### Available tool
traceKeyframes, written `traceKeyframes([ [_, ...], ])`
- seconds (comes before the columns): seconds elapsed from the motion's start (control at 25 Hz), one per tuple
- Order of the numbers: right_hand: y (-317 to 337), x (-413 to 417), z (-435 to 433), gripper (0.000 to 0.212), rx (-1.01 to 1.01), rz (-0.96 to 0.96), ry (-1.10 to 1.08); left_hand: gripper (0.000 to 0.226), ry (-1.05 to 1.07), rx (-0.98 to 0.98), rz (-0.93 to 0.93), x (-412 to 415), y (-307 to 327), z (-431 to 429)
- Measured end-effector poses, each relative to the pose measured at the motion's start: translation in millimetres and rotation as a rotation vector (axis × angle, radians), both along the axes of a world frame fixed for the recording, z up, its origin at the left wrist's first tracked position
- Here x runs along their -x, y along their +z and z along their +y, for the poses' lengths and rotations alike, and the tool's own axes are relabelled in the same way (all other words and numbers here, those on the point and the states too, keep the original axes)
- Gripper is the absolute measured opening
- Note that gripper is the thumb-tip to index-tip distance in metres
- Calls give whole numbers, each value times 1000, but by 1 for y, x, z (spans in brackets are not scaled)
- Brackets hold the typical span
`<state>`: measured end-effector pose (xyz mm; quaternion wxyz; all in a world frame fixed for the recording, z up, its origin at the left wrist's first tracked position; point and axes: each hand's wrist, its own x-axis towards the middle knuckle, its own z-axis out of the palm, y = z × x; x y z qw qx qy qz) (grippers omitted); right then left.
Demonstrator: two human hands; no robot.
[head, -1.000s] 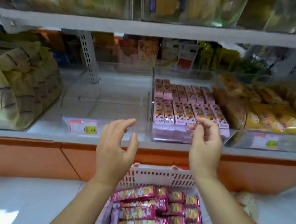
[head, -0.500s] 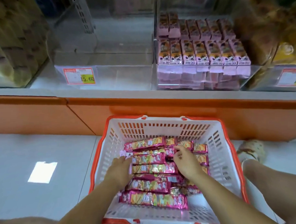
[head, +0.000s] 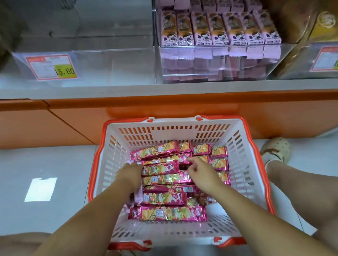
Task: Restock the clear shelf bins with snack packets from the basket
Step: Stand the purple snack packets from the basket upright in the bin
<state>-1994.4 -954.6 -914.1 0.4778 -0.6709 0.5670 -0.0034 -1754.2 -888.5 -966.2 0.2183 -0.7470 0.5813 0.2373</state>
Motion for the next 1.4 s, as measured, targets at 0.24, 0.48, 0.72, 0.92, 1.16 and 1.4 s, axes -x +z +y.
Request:
traceKeyframes([
  [0.24, -2, -5, 7, 36, -39, -8, 53, 31, 206, 154, 344, 0, 15, 9],
  [0.48, 13, -22, 19, 47, -297, -210, 66, 33, 508, 337, 749, 29, 62, 8],
  [0.72, 49, -23, 25, 41, -351, -392, -88, 27, 693, 345, 1006, 36, 98, 7],
  [0.92, 64, -4, 21, 25, -438, -517, -223, 20, 772, 281, 1228, 42, 119, 7],
  [1.16, 66, 10, 22, 25, -555, -698, -411, 21, 806, 313, 1255, 52, 130, 4],
  [1.4, 73, 14, 13, 30, -400, -818, -644, 27, 692, 141, 1251, 55, 136, 7],
])
